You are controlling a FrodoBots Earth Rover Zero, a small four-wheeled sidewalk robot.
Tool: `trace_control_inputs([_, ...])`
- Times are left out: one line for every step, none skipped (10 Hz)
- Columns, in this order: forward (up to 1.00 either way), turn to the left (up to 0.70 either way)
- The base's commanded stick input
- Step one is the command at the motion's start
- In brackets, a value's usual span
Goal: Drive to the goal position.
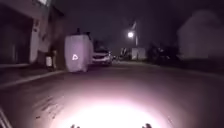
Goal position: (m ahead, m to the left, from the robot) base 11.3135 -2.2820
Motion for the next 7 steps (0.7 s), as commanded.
trace_control_inputs([1.0, 0.0])
trace_control_inputs([1.0, 0.0])
trace_control_inputs([1.0, 0.0])
trace_control_inputs([1.0, 0.0])
trace_control_inputs([1.0, 0.0])
trace_control_inputs([1.0, 0.0])
trace_control_inputs([1.0, -0.28])
